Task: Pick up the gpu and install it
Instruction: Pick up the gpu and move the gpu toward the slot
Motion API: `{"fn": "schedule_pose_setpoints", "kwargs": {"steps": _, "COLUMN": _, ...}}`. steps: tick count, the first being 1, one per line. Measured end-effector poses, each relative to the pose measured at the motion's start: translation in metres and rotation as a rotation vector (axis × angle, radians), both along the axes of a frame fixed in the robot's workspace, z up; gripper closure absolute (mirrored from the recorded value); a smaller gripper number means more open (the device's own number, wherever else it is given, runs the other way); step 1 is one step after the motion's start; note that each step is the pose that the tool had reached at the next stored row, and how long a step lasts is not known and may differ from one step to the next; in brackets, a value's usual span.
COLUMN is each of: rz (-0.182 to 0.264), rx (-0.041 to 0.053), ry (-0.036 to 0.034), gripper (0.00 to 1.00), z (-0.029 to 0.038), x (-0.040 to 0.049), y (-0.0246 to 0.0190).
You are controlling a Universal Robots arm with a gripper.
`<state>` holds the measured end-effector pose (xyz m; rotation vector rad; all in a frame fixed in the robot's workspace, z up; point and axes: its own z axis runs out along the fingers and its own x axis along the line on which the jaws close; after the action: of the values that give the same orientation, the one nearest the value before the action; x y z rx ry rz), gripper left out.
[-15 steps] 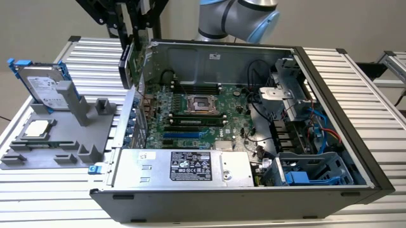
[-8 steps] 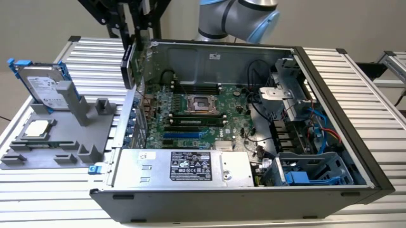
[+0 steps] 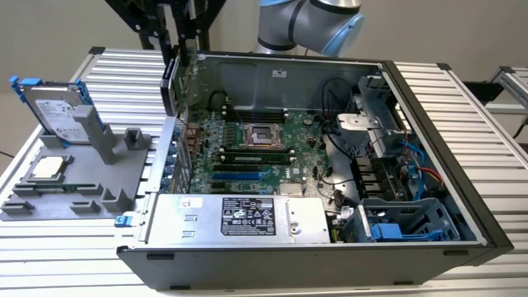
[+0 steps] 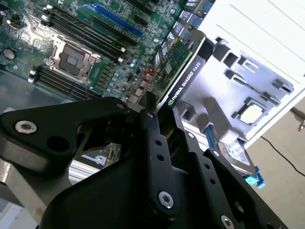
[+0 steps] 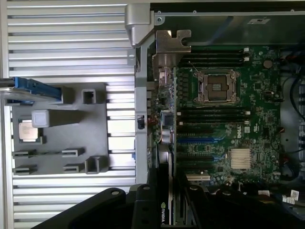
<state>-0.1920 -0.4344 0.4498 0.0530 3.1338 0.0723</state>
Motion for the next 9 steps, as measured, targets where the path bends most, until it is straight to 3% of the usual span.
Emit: {"fn": "schedule_pose_setpoints", "kwargs": {"steps": 9, "rz": 0.0, "rx": 0.0, "ry": 0.0, "gripper": 1.0, "z": 0.0, "x": 0.0042, "y": 0.0}}
